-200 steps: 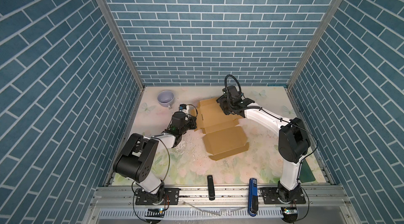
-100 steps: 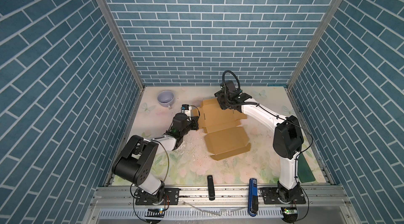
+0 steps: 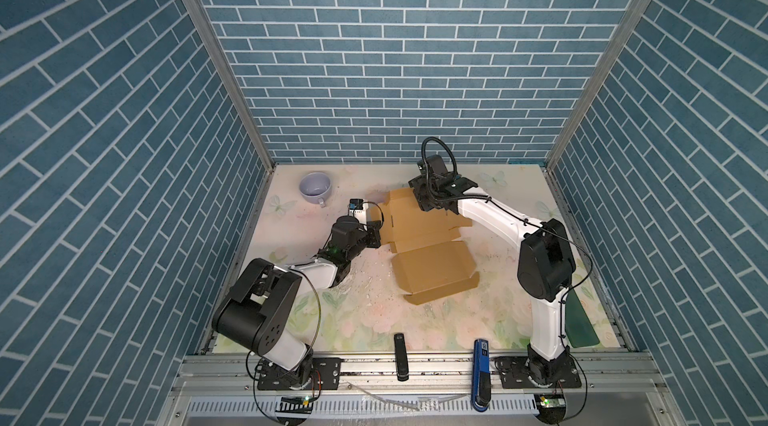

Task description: Fold the paper box

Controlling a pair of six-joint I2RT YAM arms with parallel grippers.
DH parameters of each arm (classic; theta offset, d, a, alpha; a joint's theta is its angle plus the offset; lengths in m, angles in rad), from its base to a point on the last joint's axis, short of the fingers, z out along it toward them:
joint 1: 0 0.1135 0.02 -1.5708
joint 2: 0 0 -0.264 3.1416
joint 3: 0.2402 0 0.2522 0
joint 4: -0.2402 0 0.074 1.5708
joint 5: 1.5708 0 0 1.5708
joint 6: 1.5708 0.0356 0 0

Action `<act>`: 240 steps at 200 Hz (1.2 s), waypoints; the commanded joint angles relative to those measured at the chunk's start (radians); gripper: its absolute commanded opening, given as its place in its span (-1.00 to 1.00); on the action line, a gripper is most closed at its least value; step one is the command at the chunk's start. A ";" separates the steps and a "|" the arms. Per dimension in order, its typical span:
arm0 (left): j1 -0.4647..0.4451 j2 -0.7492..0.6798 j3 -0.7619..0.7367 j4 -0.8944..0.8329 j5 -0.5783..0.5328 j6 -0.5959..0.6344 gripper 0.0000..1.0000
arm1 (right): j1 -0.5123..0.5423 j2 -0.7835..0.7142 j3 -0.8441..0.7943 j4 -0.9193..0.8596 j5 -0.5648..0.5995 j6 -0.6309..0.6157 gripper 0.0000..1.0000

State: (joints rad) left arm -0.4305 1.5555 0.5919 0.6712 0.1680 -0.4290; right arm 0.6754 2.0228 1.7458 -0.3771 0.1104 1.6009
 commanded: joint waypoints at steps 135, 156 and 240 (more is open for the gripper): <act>-0.011 -0.015 0.029 0.014 -0.058 0.027 -1.00 | -0.008 -0.033 -0.105 0.048 -0.011 0.072 -0.37; -0.011 -0.015 0.037 0.012 -0.062 0.029 -1.00 | -0.007 -0.049 -0.134 0.053 -0.007 0.080 -0.39; -0.046 -0.027 0.053 -0.005 -0.063 0.047 -1.00 | -0.007 -0.061 -0.186 0.111 0.005 0.111 -0.42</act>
State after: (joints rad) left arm -0.4557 1.5555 0.6140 0.6445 0.1173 -0.4065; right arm 0.6720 1.9739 1.5913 -0.2661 0.0994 1.6650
